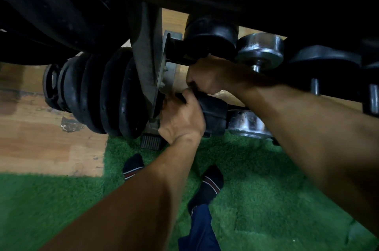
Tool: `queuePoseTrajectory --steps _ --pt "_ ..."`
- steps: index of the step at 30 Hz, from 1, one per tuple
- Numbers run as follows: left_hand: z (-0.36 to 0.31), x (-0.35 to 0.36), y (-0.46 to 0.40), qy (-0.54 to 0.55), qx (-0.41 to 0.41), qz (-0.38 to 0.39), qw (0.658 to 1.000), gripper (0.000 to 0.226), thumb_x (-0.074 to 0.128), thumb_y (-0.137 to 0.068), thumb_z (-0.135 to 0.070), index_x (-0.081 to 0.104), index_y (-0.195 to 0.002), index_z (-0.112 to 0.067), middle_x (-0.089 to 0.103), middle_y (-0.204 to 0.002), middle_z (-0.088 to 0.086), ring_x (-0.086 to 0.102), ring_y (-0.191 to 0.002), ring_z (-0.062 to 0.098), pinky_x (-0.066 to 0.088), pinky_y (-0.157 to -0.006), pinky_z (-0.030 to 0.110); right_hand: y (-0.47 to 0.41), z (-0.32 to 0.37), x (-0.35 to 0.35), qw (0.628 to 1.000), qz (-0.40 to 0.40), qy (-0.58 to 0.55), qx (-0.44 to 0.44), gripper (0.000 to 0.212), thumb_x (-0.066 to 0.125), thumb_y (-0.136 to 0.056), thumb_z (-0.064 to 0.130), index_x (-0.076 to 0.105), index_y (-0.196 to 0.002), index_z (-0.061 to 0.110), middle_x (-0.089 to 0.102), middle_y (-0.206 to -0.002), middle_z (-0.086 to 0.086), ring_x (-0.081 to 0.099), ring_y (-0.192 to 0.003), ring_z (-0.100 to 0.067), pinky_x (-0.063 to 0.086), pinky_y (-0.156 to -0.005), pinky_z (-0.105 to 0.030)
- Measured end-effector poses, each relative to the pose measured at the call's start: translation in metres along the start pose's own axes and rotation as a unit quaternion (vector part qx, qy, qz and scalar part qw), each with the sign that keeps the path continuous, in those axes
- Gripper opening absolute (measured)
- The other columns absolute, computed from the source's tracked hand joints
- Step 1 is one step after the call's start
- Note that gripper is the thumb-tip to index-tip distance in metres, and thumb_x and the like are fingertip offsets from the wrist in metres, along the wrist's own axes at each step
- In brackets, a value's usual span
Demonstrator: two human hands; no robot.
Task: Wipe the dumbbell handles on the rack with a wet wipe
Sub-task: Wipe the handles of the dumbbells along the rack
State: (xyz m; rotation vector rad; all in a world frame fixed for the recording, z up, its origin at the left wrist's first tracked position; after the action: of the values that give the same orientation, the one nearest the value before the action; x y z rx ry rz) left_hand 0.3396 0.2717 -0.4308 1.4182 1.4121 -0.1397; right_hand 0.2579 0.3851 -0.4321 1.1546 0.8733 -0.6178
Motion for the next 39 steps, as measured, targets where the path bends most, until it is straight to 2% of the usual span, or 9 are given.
queuePoseTrajectory --steps 7,11,15,17,21,27,32,36,39 --pt "0.003 0.001 -0.003 0.020 -0.005 -0.020 1.000 0.049 0.026 -0.105 -0.049 0.058 -0.127 -0.018 0.064 -0.125 0.012 0.061 -0.111 0.038 0.037 -0.078 0.039 -0.006 0.000 -0.004 0.989 0.101 -0.107 0.005 0.025 0.055 -0.093 0.020 0.068 -0.113 0.016 0.070 -0.108 -0.009 0.067 -0.098 -0.031 0.052 -0.077 -0.034" --pt "0.001 -0.002 -0.002 0.036 -0.009 -0.024 0.999 0.055 0.027 -0.102 -0.054 0.062 -0.124 -0.018 0.066 -0.124 0.012 0.063 -0.109 0.038 0.041 -0.080 0.041 0.016 -0.005 -0.013 0.980 0.075 -0.169 -0.078 0.012 0.059 -0.093 0.011 0.070 -0.091 0.016 0.069 -0.085 0.003 0.064 -0.082 -0.014 0.045 -0.073 -0.028" --pt "-0.001 -0.004 0.001 0.035 -0.012 -0.037 0.999 0.053 0.029 -0.103 -0.051 0.061 -0.128 -0.016 0.066 -0.126 0.013 0.063 -0.110 0.038 0.035 -0.077 0.037 0.053 -0.038 0.001 0.942 -0.042 -0.330 -0.043 0.018 0.069 -0.091 0.018 0.073 -0.091 0.000 0.072 -0.084 -0.013 0.066 -0.079 -0.019 0.048 -0.076 -0.035" --pt "-0.002 -0.004 0.003 0.038 -0.010 -0.037 0.999 0.052 0.029 -0.103 -0.050 0.061 -0.128 -0.016 0.066 -0.127 0.013 0.062 -0.111 0.038 0.034 -0.077 0.037 0.064 -0.056 0.019 0.882 -0.070 -0.463 0.054 0.019 0.068 -0.090 0.012 0.069 -0.090 -0.007 0.067 -0.083 -0.018 0.062 -0.073 -0.020 0.049 -0.073 -0.032" --pt "-0.002 -0.004 0.003 0.044 -0.009 -0.035 0.998 0.052 0.029 -0.103 -0.050 0.060 -0.128 -0.017 0.064 -0.129 0.012 0.061 -0.113 0.037 0.035 -0.079 0.038 0.066 -0.068 0.055 0.673 -0.068 -0.693 0.250 0.017 0.054 -0.090 -0.007 0.060 -0.106 -0.007 0.058 -0.096 -0.021 0.063 -0.079 -0.027 0.055 -0.070 -0.028" --pt "-0.002 -0.002 0.002 0.046 0.004 -0.033 0.998 0.050 0.029 -0.104 -0.049 0.062 -0.124 -0.017 0.065 -0.126 0.012 0.061 -0.112 0.037 0.036 -0.080 0.039 0.052 -0.038 0.052 0.729 0.059 -0.653 0.199 0.026 0.040 -0.096 -0.008 0.063 -0.095 0.004 0.059 -0.058 0.002 0.050 -0.047 -0.003 0.037 -0.044 -0.014" --pt "-0.003 -0.004 0.004 0.047 -0.002 -0.035 0.998 0.050 0.029 -0.104 -0.049 0.062 -0.126 -0.018 0.064 -0.128 0.012 0.060 -0.115 0.038 0.035 -0.081 0.039 0.032 -0.038 0.059 0.564 0.054 -0.795 0.215 0.041 0.033 -0.091 -0.012 0.069 -0.097 0.008 0.069 -0.087 -0.007 0.064 -0.070 -0.013 0.058 -0.067 -0.024" --pt "-0.003 -0.006 0.004 0.039 -0.002 -0.042 0.998 0.051 0.029 -0.104 -0.048 0.062 -0.128 -0.017 0.064 -0.128 0.013 0.060 -0.114 0.038 0.034 -0.080 0.038 0.018 -0.042 0.057 0.448 -0.034 -0.865 0.223 0.050 0.031 -0.086 -0.009 0.064 -0.123 0.001 0.060 -0.090 -0.008 0.055 -0.066 -0.011 0.055 -0.062 -0.022" --pt "-0.002 -0.004 0.004 0.043 -0.005 -0.038 0.998 0.052 0.029 -0.103 -0.049 0.060 -0.131 -0.019 0.064 -0.130 0.012 0.060 -0.116 0.037 0.034 -0.081 0.038 0.021 -0.039 0.068 0.496 0.009 -0.835 0.237 0.038 0.042 -0.091 0.002 0.067 -0.118 0.013 0.065 -0.098 -0.008 0.060 -0.089 -0.022 0.059 -0.079 -0.031"
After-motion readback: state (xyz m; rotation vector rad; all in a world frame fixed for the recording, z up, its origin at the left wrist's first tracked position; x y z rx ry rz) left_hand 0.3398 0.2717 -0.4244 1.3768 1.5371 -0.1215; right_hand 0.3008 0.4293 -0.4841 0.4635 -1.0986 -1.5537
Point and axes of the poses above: each hand's wrist, its own y-axis away from the middle knuckle, its own x-axis out of the palm, z = x × y, the point moved 3 cm from there along -y, towards the middle knuckle
